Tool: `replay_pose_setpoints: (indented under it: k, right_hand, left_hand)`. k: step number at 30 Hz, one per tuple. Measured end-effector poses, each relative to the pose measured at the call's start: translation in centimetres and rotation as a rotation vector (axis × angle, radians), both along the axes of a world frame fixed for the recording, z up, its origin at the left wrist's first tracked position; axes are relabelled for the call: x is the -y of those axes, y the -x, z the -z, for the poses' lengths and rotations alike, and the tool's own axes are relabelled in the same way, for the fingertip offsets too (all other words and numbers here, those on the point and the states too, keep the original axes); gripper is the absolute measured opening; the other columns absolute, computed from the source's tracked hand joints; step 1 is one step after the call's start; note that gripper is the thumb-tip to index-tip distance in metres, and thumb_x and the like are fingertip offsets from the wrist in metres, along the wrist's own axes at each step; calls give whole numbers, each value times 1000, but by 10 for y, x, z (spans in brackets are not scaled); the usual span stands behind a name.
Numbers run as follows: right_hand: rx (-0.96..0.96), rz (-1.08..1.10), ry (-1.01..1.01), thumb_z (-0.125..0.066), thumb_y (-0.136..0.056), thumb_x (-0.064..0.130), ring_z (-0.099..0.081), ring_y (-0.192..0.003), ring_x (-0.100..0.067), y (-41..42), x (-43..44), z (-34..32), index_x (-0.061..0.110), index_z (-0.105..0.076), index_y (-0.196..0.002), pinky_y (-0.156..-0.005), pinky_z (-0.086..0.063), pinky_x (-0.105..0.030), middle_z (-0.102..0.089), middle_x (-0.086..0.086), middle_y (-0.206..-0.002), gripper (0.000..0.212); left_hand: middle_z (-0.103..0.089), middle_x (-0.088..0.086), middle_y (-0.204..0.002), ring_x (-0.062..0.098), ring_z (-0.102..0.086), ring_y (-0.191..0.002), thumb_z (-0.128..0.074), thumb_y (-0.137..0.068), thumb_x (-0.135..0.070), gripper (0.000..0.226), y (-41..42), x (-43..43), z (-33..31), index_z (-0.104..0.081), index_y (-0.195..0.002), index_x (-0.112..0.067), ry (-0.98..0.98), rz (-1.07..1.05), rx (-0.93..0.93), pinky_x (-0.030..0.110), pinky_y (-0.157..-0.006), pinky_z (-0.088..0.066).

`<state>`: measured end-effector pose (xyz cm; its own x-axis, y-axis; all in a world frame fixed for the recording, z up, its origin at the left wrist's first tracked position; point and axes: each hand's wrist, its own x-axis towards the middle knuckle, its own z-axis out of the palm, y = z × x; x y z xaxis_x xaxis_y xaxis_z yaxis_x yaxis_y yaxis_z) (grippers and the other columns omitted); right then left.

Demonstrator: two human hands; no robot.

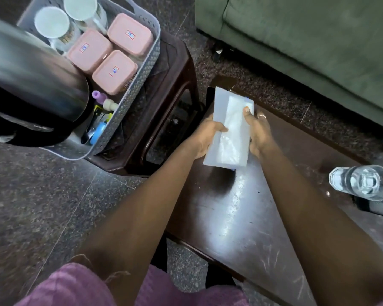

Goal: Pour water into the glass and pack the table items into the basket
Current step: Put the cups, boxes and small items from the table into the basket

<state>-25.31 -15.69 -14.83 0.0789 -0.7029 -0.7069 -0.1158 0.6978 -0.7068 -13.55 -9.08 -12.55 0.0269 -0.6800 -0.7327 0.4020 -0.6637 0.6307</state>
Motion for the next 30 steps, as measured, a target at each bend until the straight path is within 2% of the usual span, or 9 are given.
replay_pose_setpoints:
  k: [4,9,12,16,18,20,22,26,30]
  right_hand:
    - [160,-137,-70,-54,-93,33,-68,-96,-28,-21,6,-23,4,-48,-127,-81,-57,-45,-66,-15,-115,45]
    - [350,-377,-16,-57,-89,15,-69,-79,-15,-63,12,-62,8,-57,-112,-66,-59,-29,-73,-2,-93,24]
    - [343,-468,49,-58,-87,4,-67,-80,-12,-98,19,-82,16,-58,-97,-73,-57,-34,-70,1,-90,16]
    - [229,-571,262,-63,-83,-3,-67,-75,-9,-160,23,-106,12,-59,-97,-68,-57,-26,-69,-1,-89,20]
    - [107,-634,423,-64,-81,-3,-65,-83,-15,-190,21,-113,6,-60,-106,-77,-54,-29,-68,-7,-97,27]
    - [-93,-746,598,-66,-81,5,-64,-96,-22,-217,24,-117,7,-62,-114,-88,-51,-35,-68,-10,-106,34]
    - [-336,-858,735,-67,-81,18,-62,-105,-26,-236,28,-117,15,-63,-114,-92,-48,-38,-68,-9,-113,33]
    - [-455,-908,813,-65,-84,15,-54,-117,-30,-263,27,-110,13,-50,-129,-94,-43,-33,-61,-13,-125,48]
    - [-650,-966,928,-57,-91,10,-51,-118,-31,-266,22,-94,18,-41,-139,-90,-41,-35,-55,-14,-128,52]
  left_hand:
    - [-64,5,-90,20,-62,-79,-44,-93,-4,33,-28,6,-28,-49,-125,-1,112,-214,-68,32,-71,-53]
    - [-55,25,-114,37,-55,-101,-42,-92,-2,37,-74,12,-68,-44,-127,9,304,-531,-92,55,-98,-43]
    - [-59,22,-106,34,-58,-96,-43,-90,1,29,-112,8,-87,-49,-119,3,417,-696,-43,52,-95,-45]
    - [-61,18,-108,31,-61,-94,-50,-86,7,36,-163,1,-99,-49,-121,1,429,-899,117,45,-91,-50]
    - [-64,13,-105,25,-63,-88,-55,-83,9,40,-185,0,-98,-47,-121,1,382,-1002,215,37,-83,-55]
    - [-60,16,-120,26,-62,-100,-60,-81,7,52,-204,1,-93,-40,-129,0,300,-1061,314,34,-89,-53]
    - [-46,18,-138,29,-51,-122,-66,-79,1,72,-217,5,-85,-27,-139,-3,229,-1050,430,42,-106,-41]
    - [-16,16,-155,27,-19,-142,-71,-78,-32,102,-226,9,-72,0,-148,-9,-11,-809,863,36,-119,-9]
    - [8,19,-156,31,-7,-144,-65,-84,-24,103,-221,10,-58,16,-145,-9,-102,-509,990,37,-115,-9]
